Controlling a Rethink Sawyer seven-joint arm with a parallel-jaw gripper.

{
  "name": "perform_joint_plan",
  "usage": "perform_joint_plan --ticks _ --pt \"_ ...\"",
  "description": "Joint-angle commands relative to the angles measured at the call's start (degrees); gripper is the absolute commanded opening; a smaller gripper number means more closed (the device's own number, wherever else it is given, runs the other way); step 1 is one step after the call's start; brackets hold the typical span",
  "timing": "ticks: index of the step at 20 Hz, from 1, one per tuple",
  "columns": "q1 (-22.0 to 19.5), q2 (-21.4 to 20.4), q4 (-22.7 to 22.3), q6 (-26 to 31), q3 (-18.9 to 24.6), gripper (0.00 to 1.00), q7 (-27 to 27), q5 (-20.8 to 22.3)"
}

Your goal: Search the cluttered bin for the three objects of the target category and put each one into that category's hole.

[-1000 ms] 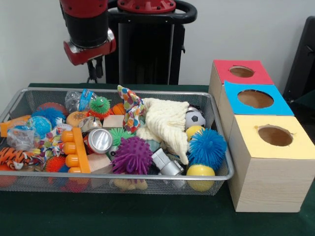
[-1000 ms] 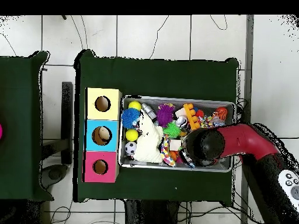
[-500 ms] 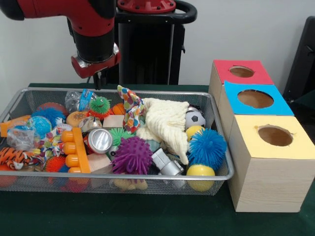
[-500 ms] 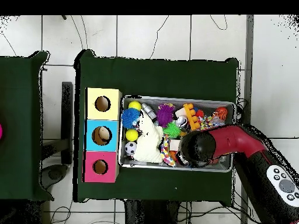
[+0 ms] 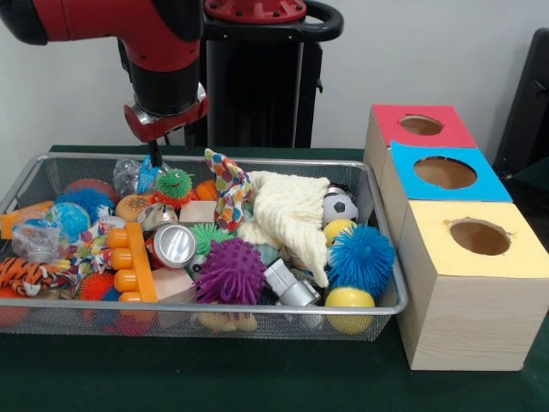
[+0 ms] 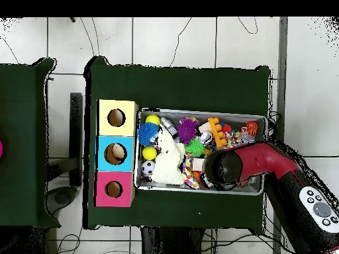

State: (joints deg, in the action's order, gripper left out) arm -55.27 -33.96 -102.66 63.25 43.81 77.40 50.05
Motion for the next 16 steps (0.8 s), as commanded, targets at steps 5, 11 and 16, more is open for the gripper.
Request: perform_joint_plan --ticks 5,11,16 --pt "0.3 1.0 3.1 -1.1 -1.5 1.00 -14.4 5.0" --pt "0.7 1.0 3.5 -0.9 -2.4 1.00 -14.0 6.6" --pt "0.6 1.5 3.8 -0.5 -2.6 1.00 -14.0 7.3"
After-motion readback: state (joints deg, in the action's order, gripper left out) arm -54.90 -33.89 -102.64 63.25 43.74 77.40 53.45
